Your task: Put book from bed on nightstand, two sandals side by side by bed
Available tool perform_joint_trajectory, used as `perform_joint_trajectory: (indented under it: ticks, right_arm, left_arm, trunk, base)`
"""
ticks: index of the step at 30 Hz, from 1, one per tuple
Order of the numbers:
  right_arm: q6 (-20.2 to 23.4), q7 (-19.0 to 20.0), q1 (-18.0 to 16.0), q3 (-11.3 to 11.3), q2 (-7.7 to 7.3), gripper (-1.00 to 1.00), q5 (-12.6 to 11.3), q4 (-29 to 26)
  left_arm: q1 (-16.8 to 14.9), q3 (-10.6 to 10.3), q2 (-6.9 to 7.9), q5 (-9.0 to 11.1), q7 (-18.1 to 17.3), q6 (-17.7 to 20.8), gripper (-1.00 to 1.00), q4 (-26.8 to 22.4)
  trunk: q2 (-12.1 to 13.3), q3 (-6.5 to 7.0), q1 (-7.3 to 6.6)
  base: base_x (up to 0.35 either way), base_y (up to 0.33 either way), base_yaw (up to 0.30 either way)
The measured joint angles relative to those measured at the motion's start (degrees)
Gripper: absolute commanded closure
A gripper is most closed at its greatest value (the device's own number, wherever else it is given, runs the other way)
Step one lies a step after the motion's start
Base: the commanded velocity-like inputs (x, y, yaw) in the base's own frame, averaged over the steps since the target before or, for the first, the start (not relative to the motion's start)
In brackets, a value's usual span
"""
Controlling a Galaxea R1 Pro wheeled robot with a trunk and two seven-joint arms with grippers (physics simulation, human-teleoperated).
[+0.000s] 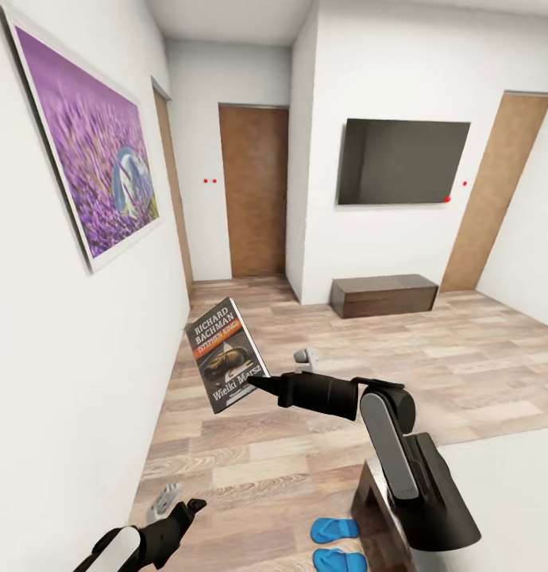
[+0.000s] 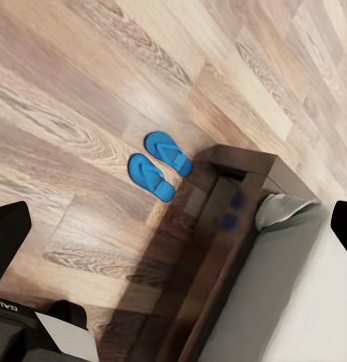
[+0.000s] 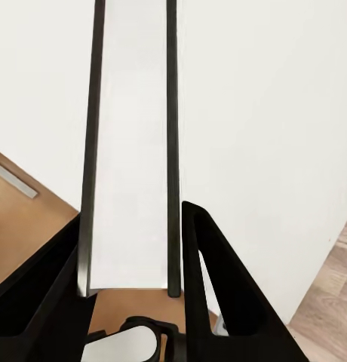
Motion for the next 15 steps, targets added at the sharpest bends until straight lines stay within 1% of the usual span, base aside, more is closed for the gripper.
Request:
perform_joint_trajectory:
  ticks: [4, 10, 15]
  right_arm:
    - [0.0, 0.0, 0.0, 0.0, -0.02, 1.0, 0.0, 0.0]
    - [0.0, 0.0, 0.0, 0.0, -0.04, 1.0, 0.01, 0.0]
    - [0.01, -0.01, 0.03, 0.0, 0.0, 1.0, 0.03, 0.0]
  left_arm:
    - [0.0, -0.05, 0.0, -0.45, -0.01, 0.0, -1.0, -0.03]
    - [0.0, 0.01, -0.05, -2.69, -0.02, 0.04, -1.0, -0.05]
    - [0.0, 0.02, -0.1, -3.46, -0.03, 0.04, -1.0, -0.11]
  trunk:
    - [0.0, 0.0, 0.0]
    - [0.0, 0.0, 0.0]
    - [0.0, 0.0, 0.01]
  base:
    - [0.219, 0.224, 0.281]
    - [0.243, 0.211, 0.281]
    - [0.165, 0.114, 0.281]
